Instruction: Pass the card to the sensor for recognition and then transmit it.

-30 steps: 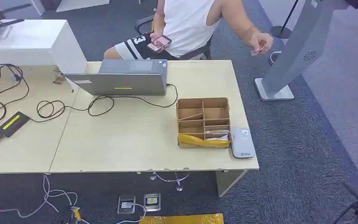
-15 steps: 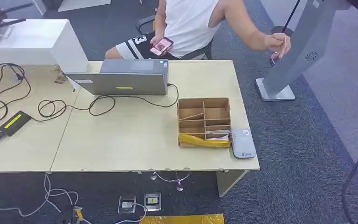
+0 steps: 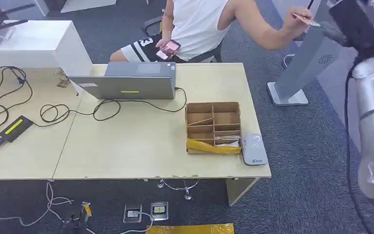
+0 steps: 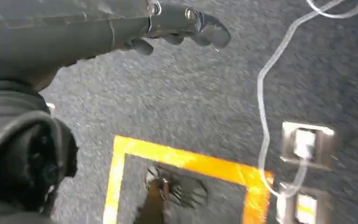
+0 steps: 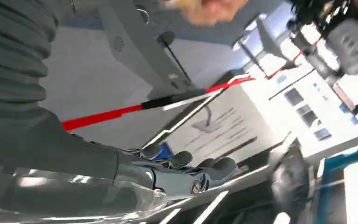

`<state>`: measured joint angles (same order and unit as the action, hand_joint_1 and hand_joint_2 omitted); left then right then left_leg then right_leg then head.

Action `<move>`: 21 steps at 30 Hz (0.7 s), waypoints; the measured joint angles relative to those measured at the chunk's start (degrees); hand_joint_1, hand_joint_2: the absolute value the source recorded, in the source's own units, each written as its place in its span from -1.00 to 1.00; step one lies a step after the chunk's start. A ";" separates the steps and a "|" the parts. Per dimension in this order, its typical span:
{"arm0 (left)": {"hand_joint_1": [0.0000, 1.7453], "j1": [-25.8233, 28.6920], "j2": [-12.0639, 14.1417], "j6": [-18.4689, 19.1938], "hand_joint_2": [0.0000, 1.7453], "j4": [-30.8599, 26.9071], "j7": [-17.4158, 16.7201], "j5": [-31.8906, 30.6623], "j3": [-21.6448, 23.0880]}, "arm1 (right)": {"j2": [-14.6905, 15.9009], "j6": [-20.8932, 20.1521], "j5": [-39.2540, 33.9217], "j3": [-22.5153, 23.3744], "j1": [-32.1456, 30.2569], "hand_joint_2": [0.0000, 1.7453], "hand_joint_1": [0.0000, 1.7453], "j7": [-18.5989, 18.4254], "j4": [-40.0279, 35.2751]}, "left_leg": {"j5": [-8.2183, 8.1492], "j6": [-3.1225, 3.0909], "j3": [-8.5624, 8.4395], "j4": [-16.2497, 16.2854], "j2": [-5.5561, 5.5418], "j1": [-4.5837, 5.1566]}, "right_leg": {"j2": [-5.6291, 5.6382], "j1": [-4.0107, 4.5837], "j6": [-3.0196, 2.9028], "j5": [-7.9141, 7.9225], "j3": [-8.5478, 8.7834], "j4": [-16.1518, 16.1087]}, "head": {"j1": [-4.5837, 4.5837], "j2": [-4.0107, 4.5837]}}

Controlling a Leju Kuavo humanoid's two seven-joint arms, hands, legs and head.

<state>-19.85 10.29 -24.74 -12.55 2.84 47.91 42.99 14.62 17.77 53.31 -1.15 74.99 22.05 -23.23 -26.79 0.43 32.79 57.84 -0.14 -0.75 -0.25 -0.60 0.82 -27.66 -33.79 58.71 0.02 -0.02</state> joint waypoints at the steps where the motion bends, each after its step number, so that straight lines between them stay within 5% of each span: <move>1: -1.00 -0.60 -0.04 0.07 -1.00 -0.15 -0.30 -0.17 0.00 | -0.85 -0.48 0.57 -2.40 0.01 1.00 -1.00 -0.46 0.00 | 0.02 0.02 0.01 0.00 -0.04 -0.02 | -0.06 0.02 0.00 0.00 0.01 0.00 | 0.02 0.00; 11: -1.00 -1.28 0.09 0.57 -1.00 -0.79 -0.50 -0.39 -0.02 | -4.71 -1.90 2.90 -17.60 -0.23 1.00 -1.00 -3.39 0.02 | 0.02 0.04 0.06 0.01 -0.04 -0.02 | -0.03 0.02 -0.02 0.00 -0.07 -0.02 | 0.02 0.00; 21: -1.00 -1.62 0.61 0.85 -1.00 -0.79 -0.63 -0.57 -0.04 | -5.31 -1.73 1.74 -23.51 -0.86 1.00 -1.00 -4.50 0.52 | 0.03 0.05 0.07 0.01 -0.03 -0.02 | 0.00 0.02 -0.02 0.01 -0.10 -0.02 | 0.00 0.02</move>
<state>-21.47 10.91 -23.89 -13.33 2.21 47.34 42.95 9.31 16.04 55.06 -24.66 74.13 17.55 -22.71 -26.76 0.48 32.86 57.85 -0.17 -0.78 -0.25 -0.58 0.80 -27.66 -33.89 58.69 0.02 0.00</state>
